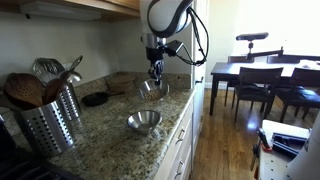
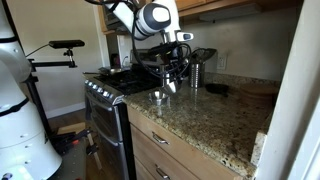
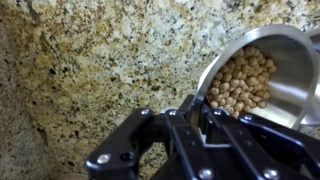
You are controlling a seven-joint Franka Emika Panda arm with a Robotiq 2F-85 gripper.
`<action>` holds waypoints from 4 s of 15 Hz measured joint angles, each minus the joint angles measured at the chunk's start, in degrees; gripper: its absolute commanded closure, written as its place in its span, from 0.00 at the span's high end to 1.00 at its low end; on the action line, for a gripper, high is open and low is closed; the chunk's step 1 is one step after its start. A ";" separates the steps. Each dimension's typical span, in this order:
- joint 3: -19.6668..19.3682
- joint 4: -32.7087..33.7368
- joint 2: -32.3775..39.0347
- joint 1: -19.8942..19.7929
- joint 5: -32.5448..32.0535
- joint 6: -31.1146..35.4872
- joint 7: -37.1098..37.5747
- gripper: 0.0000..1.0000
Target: Pour the things in the bowl on the right into the bowl on the left
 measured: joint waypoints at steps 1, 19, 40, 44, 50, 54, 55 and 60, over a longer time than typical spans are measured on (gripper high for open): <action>0.20 -0.29 -0.35 0.20 -0.78 -0.01 0.00 0.02; 5.12 -2.65 -3.84 4.03 -12.92 -0.06 3.27 0.02; 8.01 -2.73 -3.11 5.92 -38.47 -0.18 20.90 0.02; 8.43 -2.73 -3.09 6.69 -43.46 -1.28 24.09 0.02; 9.73 -2.75 -3.07 7.92 -49.02 -4.10 27.97 0.02; 10.73 -3.02 -3.06 9.04 -49.25 -5.00 28.18 0.02; 10.99 -3.23 -3.07 9.29 -49.25 -5.06 28.22 0.02; 11.66 -4.60 -3.07 10.33 -50.40 -5.49 30.02 0.02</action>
